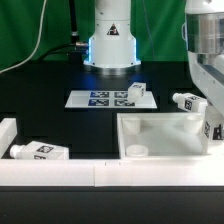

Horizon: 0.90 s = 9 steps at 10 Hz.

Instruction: Assemble one leg

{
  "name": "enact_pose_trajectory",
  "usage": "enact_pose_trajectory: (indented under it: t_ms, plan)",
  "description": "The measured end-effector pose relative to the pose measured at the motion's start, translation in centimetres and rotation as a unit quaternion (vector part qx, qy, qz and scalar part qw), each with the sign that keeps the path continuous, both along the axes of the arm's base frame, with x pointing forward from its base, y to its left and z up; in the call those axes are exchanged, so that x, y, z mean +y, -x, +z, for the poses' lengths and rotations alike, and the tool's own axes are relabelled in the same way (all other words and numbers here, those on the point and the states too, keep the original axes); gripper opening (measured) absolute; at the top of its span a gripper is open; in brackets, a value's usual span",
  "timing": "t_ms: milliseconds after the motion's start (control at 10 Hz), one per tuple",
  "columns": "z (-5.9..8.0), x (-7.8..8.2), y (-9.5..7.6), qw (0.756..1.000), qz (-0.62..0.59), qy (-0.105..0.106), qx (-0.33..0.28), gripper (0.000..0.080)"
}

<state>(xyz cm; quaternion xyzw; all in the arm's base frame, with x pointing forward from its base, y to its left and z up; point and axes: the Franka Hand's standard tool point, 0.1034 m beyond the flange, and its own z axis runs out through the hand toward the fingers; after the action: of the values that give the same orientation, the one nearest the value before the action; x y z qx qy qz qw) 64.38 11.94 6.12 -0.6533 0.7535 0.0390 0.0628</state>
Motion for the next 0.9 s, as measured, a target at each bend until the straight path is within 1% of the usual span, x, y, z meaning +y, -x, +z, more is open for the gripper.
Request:
enact_pose_trajectory:
  t_ms: [100, 300, 600, 700, 800, 900]
  plan:
    - [-0.1, 0.1, -0.1, 0.996, -0.084, -0.002, -0.002, 0.0284]
    - [-0.1, -0.2, -0.1, 0.994, -0.105, 0.0, 0.0, 0.0284]
    - [-0.2, -0.2, 0.0, 0.995, -0.099, 0.003, -0.001, 0.0284]
    - [-0.1, -0.2, 0.0, 0.996, -0.094, 0.003, -0.003, 0.0442]
    - [0.7, -0.2, 0.1, 0.997, -0.078, 0.002, -0.008, 0.057]
    - [2.4, -0.3, 0.2, 0.998, -0.064, -0.002, -0.017, 0.057]
